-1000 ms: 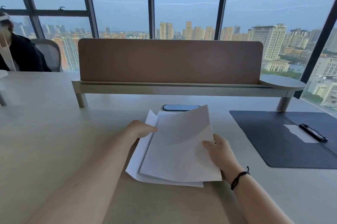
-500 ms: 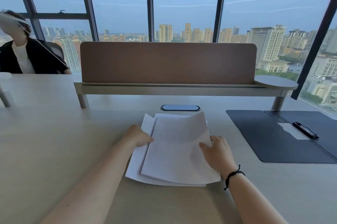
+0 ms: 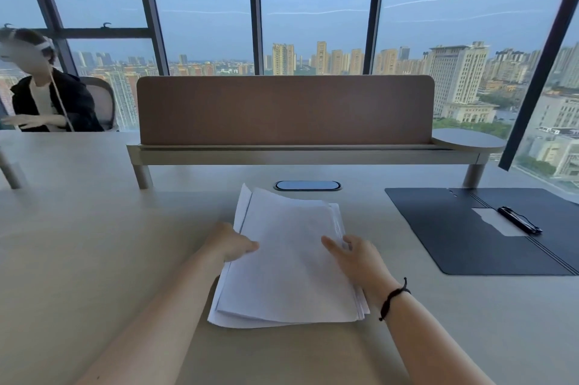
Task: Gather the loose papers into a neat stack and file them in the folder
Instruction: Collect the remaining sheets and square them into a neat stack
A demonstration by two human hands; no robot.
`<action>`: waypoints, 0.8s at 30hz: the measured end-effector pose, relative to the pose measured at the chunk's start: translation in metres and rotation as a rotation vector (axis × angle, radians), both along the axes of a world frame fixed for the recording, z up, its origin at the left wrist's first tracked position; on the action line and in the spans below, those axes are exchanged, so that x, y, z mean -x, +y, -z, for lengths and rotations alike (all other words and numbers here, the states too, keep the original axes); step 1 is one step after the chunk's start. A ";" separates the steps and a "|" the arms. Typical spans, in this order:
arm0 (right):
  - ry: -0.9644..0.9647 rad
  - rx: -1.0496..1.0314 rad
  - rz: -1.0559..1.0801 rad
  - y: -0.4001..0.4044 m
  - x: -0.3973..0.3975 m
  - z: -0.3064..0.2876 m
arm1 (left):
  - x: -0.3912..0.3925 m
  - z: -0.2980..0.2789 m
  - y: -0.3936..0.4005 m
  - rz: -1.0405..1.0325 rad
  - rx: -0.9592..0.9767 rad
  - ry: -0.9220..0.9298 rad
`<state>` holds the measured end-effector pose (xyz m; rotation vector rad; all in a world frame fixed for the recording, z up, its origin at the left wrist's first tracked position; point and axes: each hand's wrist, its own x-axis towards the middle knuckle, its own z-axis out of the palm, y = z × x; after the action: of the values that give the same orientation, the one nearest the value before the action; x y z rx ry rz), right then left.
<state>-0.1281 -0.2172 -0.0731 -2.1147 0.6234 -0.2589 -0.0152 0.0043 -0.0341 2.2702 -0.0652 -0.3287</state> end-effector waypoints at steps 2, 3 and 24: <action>-0.148 -0.316 0.059 -0.004 0.002 -0.010 | -0.003 0.008 0.008 -0.008 0.016 0.023; -0.207 -0.451 0.103 -0.006 0.004 -0.017 | -0.004 0.012 0.014 -0.007 0.033 0.036; -0.049 -0.518 -0.136 0.009 -0.001 -0.009 | -0.007 0.034 0.050 0.032 0.235 -0.032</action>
<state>-0.1271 -0.2079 -0.0637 -1.6364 0.4551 -0.0612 -0.0083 0.0538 -0.0685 2.0429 -0.1489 -0.2859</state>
